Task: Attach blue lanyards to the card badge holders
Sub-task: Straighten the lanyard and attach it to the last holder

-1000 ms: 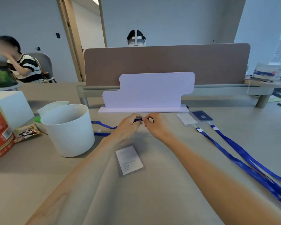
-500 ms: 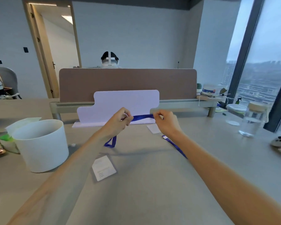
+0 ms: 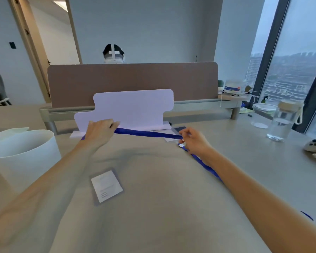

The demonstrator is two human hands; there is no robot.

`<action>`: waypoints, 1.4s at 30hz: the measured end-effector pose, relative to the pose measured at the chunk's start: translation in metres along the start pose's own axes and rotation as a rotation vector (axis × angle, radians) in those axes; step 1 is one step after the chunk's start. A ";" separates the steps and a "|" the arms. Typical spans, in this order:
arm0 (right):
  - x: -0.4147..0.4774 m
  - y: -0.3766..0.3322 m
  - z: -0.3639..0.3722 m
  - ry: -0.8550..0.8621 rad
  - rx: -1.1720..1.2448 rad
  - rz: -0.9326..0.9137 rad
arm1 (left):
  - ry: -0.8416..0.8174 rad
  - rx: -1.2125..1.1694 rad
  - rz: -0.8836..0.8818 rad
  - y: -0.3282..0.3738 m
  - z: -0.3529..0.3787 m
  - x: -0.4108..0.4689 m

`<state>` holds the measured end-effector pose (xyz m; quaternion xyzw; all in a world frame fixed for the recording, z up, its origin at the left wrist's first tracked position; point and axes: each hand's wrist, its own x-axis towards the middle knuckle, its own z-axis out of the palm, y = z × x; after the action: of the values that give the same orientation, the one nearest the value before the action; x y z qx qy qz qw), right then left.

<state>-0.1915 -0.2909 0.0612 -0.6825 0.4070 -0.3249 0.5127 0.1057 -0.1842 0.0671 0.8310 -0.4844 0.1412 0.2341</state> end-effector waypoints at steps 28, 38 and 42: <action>-0.044 0.049 0.106 -0.244 0.680 0.064 | -0.403 0.147 -0.255 -0.026 0.012 -0.148; -0.034 0.046 0.133 -0.231 0.425 -0.004 | -0.325 -0.050 -0.264 -0.010 0.015 -0.147; -0.029 0.047 0.145 -0.204 0.380 -0.045 | -0.337 -0.139 -0.253 -0.007 0.019 -0.145</action>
<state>-0.0902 -0.2087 -0.0233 -0.6116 0.2692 -0.3365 0.6635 0.0404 -0.0843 -0.0178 0.8788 -0.4172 -0.0641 0.2225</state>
